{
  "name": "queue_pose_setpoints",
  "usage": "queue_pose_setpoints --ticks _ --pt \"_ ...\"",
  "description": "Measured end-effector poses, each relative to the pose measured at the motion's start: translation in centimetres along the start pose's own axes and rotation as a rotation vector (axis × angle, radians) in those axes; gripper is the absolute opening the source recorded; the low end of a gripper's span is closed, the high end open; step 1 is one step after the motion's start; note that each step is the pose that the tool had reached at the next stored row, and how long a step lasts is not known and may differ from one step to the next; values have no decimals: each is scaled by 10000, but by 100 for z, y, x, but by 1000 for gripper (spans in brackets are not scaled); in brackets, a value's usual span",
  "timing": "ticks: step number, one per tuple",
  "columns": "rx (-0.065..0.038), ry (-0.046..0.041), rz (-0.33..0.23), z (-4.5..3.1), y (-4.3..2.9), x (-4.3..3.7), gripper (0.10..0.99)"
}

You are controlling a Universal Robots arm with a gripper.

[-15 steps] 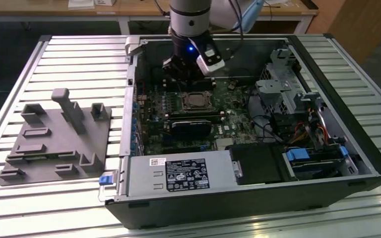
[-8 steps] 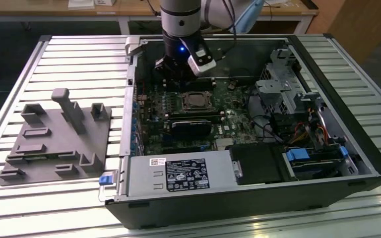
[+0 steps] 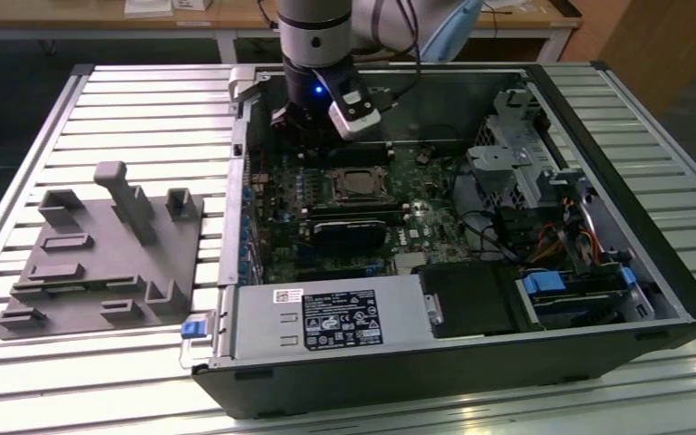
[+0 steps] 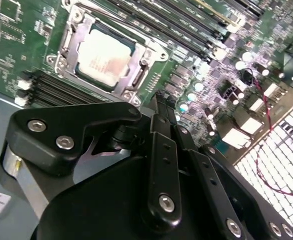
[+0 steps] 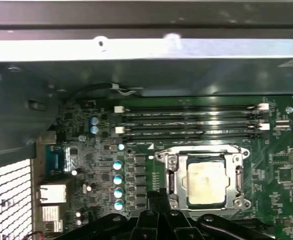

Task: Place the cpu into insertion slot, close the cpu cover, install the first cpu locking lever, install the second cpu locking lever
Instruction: 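Install the first cpu locking lever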

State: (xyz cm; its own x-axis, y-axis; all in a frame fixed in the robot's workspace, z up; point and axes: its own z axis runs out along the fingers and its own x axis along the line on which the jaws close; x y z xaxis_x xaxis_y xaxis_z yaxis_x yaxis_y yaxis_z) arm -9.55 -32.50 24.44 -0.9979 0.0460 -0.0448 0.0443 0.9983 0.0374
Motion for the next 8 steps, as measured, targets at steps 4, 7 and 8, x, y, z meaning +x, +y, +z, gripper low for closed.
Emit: queue_pose_setpoints --ticks 4,7,8 --pt "-73 -3 4 -2 -2 43 106" --pt "-372 9 16 -3 -3 62 106" --pt "-510 15 23 -4 -3 69 106"
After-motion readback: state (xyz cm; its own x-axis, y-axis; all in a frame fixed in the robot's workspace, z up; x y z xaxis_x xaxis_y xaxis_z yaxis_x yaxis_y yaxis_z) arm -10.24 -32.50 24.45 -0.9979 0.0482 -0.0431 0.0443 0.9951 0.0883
